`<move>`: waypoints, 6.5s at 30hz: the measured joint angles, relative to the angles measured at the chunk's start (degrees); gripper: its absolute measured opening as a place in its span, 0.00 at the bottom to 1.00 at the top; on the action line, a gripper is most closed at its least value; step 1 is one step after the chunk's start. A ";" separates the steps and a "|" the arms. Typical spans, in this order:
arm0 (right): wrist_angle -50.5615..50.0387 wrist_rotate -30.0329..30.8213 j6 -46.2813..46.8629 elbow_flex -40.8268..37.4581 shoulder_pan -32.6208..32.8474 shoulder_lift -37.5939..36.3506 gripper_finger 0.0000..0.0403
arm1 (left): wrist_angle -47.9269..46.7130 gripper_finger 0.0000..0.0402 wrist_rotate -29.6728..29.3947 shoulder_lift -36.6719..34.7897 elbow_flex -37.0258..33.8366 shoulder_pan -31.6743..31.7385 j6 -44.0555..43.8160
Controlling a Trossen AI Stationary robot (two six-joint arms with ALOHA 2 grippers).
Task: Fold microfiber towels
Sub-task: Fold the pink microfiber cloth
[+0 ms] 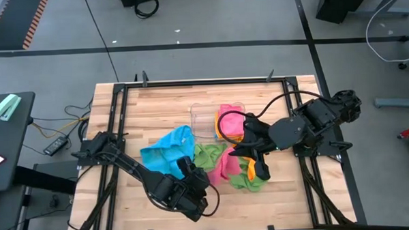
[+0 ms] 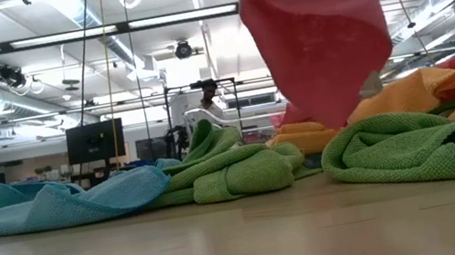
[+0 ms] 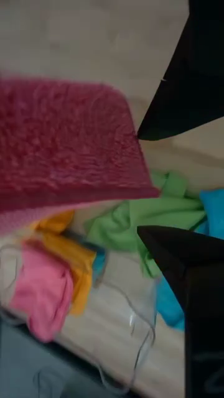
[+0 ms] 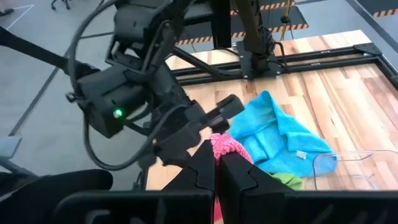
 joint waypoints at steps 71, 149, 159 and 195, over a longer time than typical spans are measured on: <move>1.64 -15.98 4.26 -0.17 6.95 10.16 0.02 | 11.65 0.05 26.06 -14.96 0.07 -13.83 5.05; 17.09 13.09 -55.18 -23.51 -19.38 22.95 0.02 | -28.63 0.04 17.40 -6.89 -20.69 -7.26 -8.50; 18.66 12.00 -56.59 -23.54 -20.47 22.93 0.02 | -27.85 0.08 17.21 -7.71 -25.20 -6.20 -9.50; 20.71 -1.08 -54.95 -30.74 -20.00 22.97 0.02 | -18.41 0.07 16.82 -7.71 -25.18 -6.37 -10.71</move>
